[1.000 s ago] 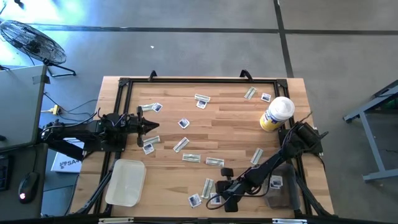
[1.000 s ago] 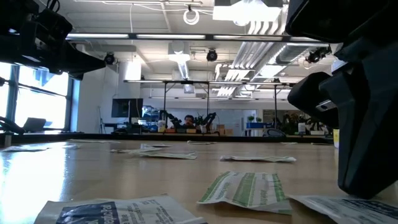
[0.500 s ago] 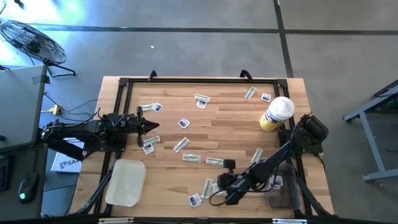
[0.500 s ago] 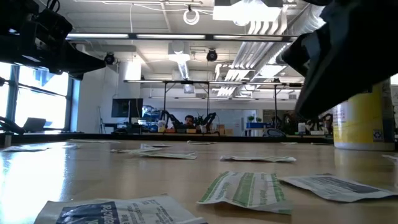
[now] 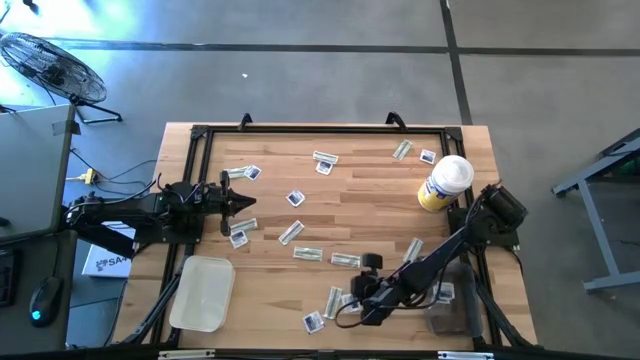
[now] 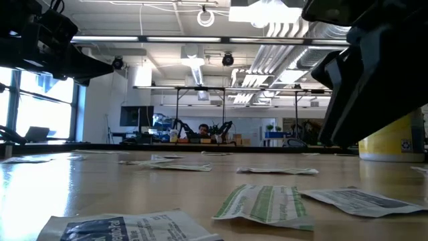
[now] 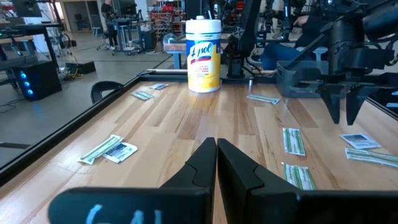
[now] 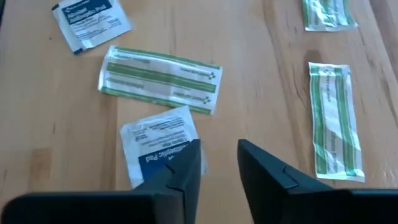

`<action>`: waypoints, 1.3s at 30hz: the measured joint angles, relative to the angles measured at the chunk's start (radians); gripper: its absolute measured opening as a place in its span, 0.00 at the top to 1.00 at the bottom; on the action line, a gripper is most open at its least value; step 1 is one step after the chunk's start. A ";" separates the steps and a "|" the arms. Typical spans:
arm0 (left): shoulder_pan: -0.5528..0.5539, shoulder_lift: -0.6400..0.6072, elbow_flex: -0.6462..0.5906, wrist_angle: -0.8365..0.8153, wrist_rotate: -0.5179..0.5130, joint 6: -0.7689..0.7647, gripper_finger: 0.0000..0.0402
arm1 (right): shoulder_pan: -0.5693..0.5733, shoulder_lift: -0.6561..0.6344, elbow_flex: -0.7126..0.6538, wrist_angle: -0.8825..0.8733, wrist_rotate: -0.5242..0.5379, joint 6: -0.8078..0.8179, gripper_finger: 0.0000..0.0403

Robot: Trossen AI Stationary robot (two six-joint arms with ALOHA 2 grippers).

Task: Pick & Place First Aid Supplies
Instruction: Put the blue alcohol pad into the black bin

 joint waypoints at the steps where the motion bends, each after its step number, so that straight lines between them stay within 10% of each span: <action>1: 0.000 0.000 0.000 0.000 0.000 0.000 0.97 | 0.000 0.000 0.000 0.000 -0.005 -0.005 0.73; 39: 0.000 0.000 0.000 0.000 0.000 0.000 0.97 | -0.080 0.130 0.008 0.006 -0.133 -0.121 0.80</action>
